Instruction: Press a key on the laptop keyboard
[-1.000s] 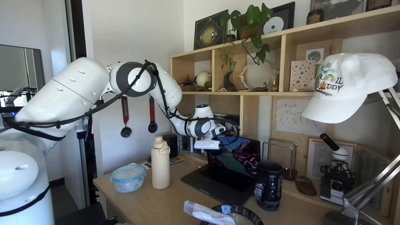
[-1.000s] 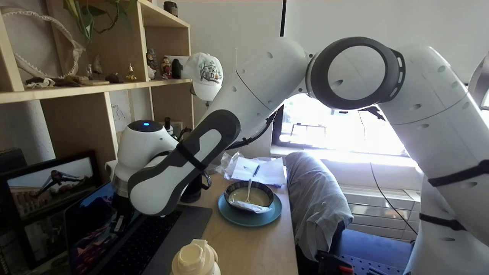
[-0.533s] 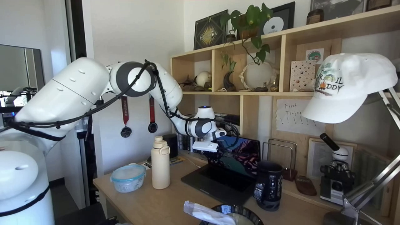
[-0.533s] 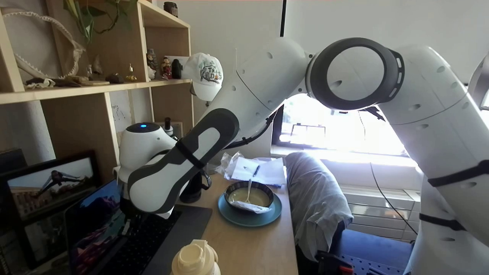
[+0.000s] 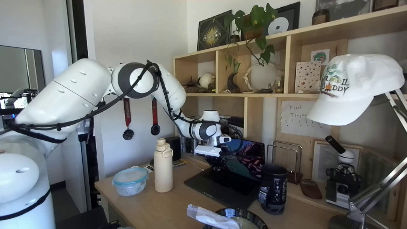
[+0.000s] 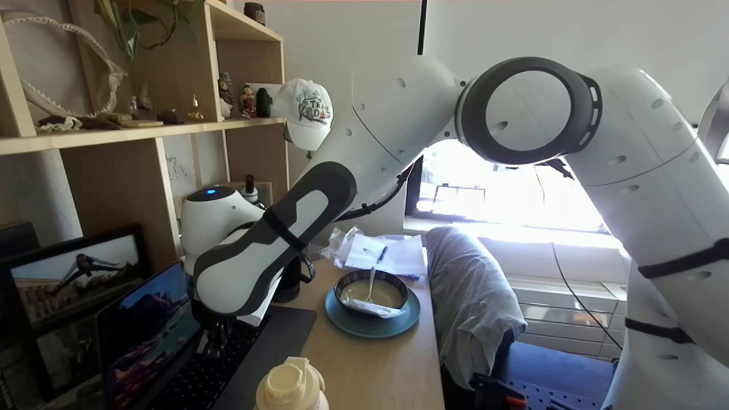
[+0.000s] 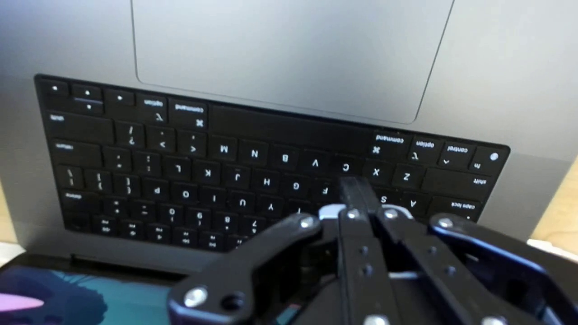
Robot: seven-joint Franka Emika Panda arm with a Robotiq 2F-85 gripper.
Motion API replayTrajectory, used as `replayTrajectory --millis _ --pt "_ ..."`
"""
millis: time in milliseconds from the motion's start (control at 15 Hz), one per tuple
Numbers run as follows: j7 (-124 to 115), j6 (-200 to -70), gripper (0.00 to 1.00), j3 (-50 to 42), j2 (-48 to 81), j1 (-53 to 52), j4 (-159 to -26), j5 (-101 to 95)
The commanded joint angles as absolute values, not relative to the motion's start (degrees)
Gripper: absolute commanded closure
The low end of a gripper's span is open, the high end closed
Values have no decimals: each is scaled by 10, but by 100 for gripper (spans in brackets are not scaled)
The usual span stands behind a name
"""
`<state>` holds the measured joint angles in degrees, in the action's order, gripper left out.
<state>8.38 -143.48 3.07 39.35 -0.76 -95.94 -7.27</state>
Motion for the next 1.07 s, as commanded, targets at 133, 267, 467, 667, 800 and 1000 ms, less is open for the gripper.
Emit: replayTrajectory --millis 133,267,467,667,800,1000 --pt "62 -1407 100 20 392 -20 -957 -70" --pt "61 -1406 100 20 395 -21 -955 -70" --pt "62 -1400 100 22 398 -21 -955 -69" --pt "62 -1400 100 21 401 -23 -956 -70" --pt "60 -1408 100 14 405 -29 -957 -82" --pt "60 -1414 100 11 412 -33 -957 -83"
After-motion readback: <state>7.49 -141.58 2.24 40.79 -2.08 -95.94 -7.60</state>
